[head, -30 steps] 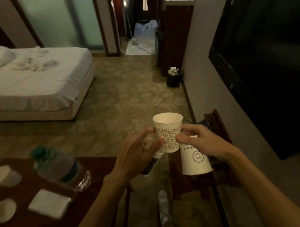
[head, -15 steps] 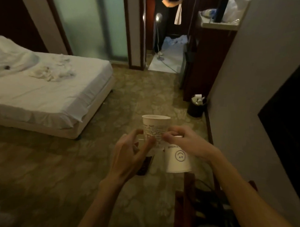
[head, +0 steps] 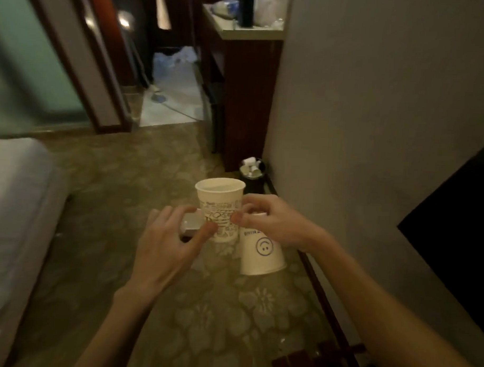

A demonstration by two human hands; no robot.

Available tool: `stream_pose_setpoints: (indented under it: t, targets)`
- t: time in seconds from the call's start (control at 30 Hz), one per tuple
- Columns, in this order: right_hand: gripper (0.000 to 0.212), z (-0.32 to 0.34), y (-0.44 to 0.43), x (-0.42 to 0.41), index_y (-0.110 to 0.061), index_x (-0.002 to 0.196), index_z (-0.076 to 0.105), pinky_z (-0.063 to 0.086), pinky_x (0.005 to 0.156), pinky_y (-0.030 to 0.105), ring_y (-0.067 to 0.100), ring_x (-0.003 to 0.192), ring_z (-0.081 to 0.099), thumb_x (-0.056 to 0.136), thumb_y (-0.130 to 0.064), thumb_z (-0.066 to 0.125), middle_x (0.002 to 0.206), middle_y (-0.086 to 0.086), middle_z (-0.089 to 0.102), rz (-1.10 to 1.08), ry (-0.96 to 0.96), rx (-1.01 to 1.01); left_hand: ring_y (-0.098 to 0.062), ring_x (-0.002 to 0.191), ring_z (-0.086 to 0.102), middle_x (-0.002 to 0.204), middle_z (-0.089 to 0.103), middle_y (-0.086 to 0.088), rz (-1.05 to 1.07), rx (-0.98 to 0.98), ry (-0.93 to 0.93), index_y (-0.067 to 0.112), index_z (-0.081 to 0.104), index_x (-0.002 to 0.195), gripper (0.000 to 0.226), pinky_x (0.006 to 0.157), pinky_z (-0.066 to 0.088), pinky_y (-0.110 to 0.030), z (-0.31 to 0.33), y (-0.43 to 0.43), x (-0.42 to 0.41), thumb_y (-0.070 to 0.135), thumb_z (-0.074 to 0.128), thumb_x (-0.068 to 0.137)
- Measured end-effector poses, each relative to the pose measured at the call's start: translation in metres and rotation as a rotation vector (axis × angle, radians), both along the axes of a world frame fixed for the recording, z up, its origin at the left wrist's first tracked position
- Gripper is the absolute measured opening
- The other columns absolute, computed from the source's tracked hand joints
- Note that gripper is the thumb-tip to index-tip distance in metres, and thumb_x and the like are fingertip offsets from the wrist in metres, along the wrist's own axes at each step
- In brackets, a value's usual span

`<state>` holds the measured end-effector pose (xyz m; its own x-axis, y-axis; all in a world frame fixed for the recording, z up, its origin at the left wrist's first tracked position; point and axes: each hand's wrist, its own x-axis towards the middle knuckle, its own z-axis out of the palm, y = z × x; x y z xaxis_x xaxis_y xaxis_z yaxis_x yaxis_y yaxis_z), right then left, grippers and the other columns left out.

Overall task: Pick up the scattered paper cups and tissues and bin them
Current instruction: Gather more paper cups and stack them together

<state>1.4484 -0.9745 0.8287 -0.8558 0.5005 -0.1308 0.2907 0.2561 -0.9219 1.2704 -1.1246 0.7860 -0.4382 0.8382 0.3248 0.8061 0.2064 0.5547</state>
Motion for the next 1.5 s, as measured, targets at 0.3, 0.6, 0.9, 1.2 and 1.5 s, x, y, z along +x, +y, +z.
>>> stream_pose_setpoints:
  t: [0.3, 0.6, 0.9, 1.2, 1.5]
  targets:
    - [0.039, -0.031, 0.165, -0.056, -0.021, 0.124, 0.063, 0.052, 0.096, 0.036, 0.006, 0.107, 0.065, 0.091, -0.042, 0.064, 0.116, -0.005, 0.069, -0.244, -0.073, -0.067, -0.012, 0.095, 0.039, 0.098, 0.046, 0.007, -0.219, -0.074, -0.068, 0.030, 0.054, 0.120, 0.089, 0.073, 0.037, -0.027, -0.016, 0.214, -0.097, 0.097, 0.043, 0.062]
    - [0.034, -0.083, 0.331, -0.157, -0.045, 0.119, 0.059, 0.055, 0.080, 0.023, 0.003, 0.105, 0.065, 0.085, -0.047, 0.064, 0.112, -0.017, 0.067, -0.085, -0.120, -0.252, -0.010, 0.109, 0.048, 0.113, 0.054, 0.005, -0.431, -0.405, -0.464, 0.041, 0.059, 0.126, 0.084, 0.090, 0.050, -0.031, -0.058, 0.383, -0.193, 0.090, 0.060, 0.058]
    - [0.028, -0.139, 0.482, -0.259, -0.058, 0.108, 0.062, 0.055, 0.079, 0.018, -0.002, 0.107, 0.064, 0.081, -0.066, 0.062, 0.115, -0.022, 0.067, -0.262, -0.130, -0.379, -0.006, 0.095, 0.067, 0.101, 0.068, 0.011, -0.486, -0.439, -0.781, 0.044, 0.070, 0.104, 0.051, 0.079, 0.060, -0.029, -0.104, 0.562, -0.287, 0.075, 0.075, 0.063]
    - [0.056, -0.256, 0.617, -0.313, -0.047, 0.112, 0.064, 0.055, 0.080, 0.030, 0.008, 0.098, 0.070, 0.062, -0.066, 0.080, 0.109, -0.014, 0.072, -0.564, -0.207, -0.586, -0.002, 0.108, 0.041, 0.105, 0.052, 0.011, -0.710, -0.708, -0.592, 0.047, 0.063, 0.117, 0.079, 0.087, 0.040, -0.027, -0.231, 0.754, -0.356, 0.090, 0.064, 0.050]
    - [0.035, -0.423, 0.721, -0.341, -0.018, 0.097, 0.071, 0.054, 0.058, 0.017, 0.013, 0.078, 0.074, 0.072, -0.043, 0.072, 0.089, -0.005, 0.077, -0.812, -0.218, -0.744, -0.013, 0.104, 0.049, 0.105, 0.054, 0.008, -0.664, -0.937, -0.732, 0.034, 0.056, 0.098, 0.069, 0.095, 0.045, -0.045, -0.414, 0.873, -0.362, 0.084, 0.012, 0.080]
